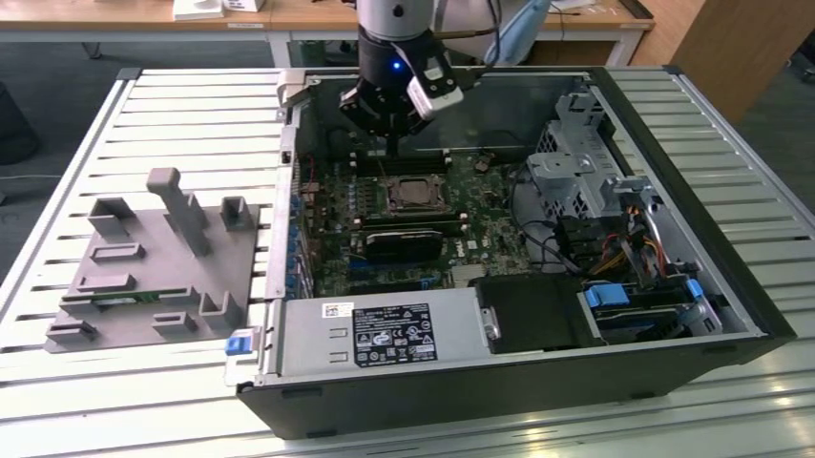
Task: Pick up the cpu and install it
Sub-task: 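Install the first cpu locking lever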
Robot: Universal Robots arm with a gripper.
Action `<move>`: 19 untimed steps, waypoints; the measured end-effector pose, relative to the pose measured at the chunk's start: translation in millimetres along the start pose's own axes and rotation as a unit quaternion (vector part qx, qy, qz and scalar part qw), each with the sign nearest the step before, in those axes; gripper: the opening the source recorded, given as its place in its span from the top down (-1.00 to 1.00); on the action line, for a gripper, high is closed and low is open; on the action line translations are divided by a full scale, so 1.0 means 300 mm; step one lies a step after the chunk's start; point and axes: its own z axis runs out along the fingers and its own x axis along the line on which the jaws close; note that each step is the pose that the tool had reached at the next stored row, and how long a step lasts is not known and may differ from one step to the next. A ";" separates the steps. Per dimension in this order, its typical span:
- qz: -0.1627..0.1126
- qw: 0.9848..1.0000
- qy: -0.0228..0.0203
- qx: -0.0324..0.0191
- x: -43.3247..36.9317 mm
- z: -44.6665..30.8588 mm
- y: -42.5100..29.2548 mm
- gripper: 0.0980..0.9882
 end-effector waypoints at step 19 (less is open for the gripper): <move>0.000 1.000 0.000 -0.001 0.102 0.023 0.018 0.98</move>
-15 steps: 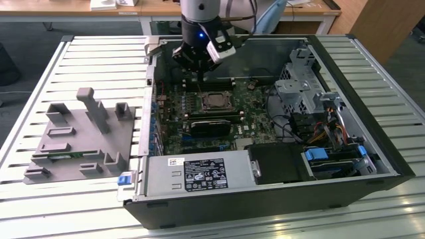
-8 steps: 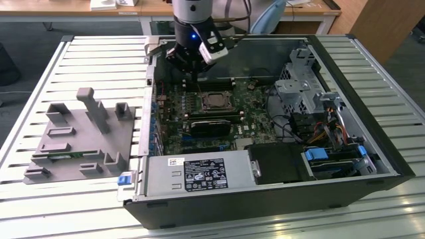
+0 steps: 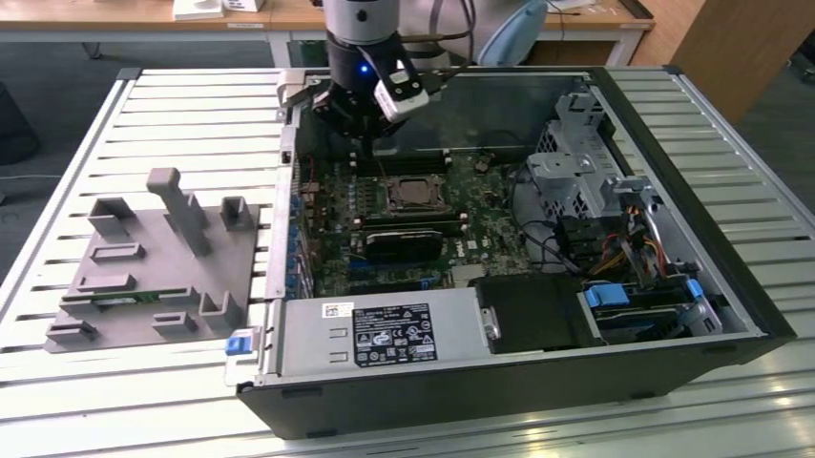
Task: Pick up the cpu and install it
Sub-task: 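Install the first cpu locking lever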
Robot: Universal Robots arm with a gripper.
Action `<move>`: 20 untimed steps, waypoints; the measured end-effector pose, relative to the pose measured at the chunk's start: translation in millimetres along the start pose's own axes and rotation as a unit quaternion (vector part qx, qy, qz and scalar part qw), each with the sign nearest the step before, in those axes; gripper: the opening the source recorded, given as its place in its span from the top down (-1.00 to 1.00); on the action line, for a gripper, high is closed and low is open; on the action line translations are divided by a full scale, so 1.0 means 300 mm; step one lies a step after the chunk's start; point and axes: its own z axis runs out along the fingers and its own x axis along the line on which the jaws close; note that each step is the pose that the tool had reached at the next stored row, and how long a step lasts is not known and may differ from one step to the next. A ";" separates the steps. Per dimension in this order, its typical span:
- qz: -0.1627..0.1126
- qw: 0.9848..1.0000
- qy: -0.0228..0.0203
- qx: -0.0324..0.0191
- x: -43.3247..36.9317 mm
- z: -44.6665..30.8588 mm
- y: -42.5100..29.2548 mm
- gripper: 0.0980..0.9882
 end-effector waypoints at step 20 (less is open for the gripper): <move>0.000 1.000 0.000 0.000 -0.035 0.020 0.052 0.98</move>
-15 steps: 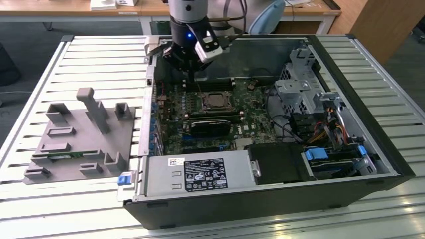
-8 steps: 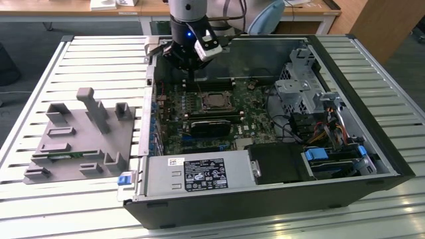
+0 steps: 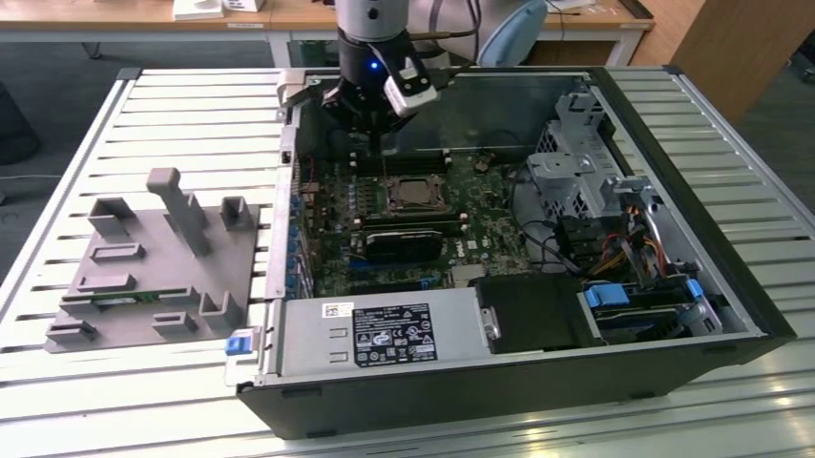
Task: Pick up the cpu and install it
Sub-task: 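Install the first cpu locking lever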
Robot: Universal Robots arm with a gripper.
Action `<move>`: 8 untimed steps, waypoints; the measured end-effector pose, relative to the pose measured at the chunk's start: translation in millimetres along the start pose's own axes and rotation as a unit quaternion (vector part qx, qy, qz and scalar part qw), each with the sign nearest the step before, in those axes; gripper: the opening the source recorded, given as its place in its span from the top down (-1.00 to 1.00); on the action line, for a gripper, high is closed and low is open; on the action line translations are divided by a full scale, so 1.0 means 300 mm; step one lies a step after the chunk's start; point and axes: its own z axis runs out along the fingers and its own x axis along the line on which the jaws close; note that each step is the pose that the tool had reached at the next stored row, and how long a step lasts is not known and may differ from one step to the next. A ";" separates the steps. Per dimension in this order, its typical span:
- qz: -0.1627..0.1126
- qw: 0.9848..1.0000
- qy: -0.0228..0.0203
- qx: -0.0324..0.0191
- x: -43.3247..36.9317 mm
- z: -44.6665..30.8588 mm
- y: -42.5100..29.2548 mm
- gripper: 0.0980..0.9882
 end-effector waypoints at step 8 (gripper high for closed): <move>0.000 1.000 0.000 0.000 -0.006 0.001 0.000 0.98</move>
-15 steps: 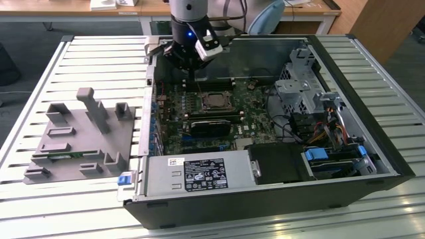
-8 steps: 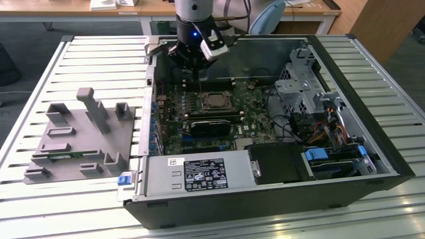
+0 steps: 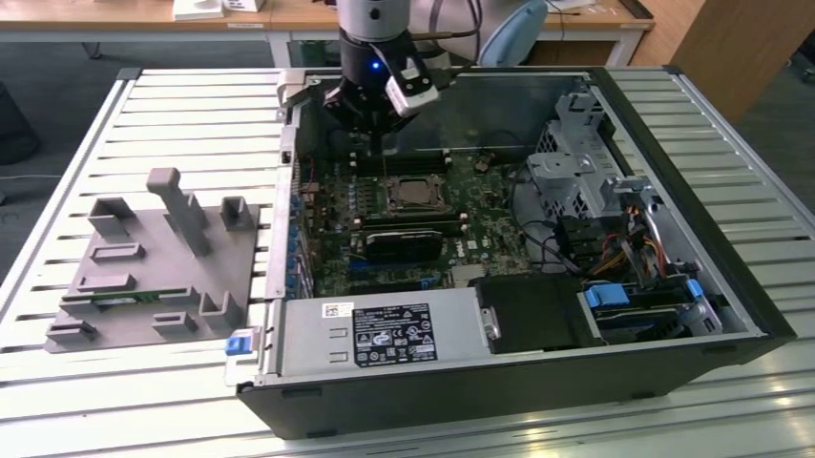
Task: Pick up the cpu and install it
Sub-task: 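Install the first cpu locking lever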
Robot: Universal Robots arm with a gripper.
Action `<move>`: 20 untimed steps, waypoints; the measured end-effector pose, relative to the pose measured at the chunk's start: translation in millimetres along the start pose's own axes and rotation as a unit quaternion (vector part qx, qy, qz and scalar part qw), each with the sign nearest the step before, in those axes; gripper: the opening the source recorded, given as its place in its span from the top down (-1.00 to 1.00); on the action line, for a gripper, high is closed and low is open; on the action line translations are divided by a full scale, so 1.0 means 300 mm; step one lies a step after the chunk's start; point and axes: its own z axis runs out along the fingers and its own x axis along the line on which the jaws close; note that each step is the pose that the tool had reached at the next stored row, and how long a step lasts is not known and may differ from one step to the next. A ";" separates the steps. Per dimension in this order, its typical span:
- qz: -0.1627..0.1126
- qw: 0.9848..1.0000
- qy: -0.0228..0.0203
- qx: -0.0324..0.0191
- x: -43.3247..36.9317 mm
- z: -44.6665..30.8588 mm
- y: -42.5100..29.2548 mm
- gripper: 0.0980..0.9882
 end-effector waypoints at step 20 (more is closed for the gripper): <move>0.000 1.000 0.000 0.000 -0.075 0.006 0.002 0.98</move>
